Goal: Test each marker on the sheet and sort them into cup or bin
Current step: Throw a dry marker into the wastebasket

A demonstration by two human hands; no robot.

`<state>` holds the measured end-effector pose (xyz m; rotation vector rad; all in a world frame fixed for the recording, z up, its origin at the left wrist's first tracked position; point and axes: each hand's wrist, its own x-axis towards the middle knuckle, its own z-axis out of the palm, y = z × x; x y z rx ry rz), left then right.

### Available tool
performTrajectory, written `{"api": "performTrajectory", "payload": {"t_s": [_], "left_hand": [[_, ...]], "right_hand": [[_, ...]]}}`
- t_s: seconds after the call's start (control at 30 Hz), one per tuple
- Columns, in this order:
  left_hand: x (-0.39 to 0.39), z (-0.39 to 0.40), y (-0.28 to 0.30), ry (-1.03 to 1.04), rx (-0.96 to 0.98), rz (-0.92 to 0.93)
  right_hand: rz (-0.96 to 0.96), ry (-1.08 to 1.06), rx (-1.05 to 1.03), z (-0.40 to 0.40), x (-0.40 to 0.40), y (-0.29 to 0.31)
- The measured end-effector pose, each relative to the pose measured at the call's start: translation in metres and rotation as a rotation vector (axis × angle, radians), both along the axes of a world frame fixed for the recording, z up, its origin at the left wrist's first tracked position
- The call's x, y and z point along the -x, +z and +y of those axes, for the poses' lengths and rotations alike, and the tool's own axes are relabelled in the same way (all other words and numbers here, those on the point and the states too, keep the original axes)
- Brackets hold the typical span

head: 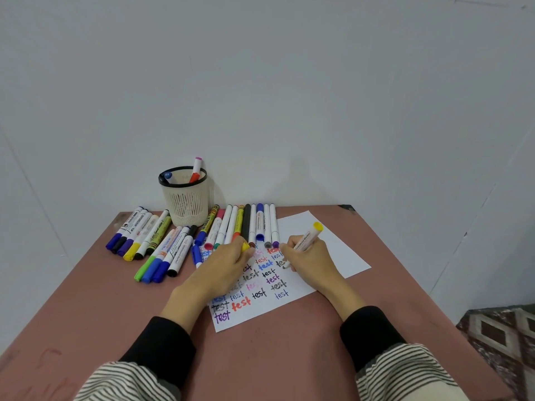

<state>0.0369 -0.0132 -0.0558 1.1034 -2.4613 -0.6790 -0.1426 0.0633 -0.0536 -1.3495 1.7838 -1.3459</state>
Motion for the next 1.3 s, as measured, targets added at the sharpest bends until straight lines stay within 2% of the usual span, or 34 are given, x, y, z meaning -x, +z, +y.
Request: {"api": "performTrajectory", "payload": {"t_s": [0.3,0.7,1.3], "left_hand": [[0.0001,-0.0011,-0.0017,0.010,0.003,-0.014],[-0.0005,0.0023,0.0018,-0.002,0.006,-0.022],[-0.0012,0.0026,0.0069,-0.005,-0.022,0.031]], "right_hand": [[-0.011,-0.095,0.022,-0.0027,0.0022,0.0013],[0.009,-0.011,-0.006,-0.0002,0.0037,0.0019],[0.028,-0.091,0.025,-0.0055,0.0046,-0.0006]]}}
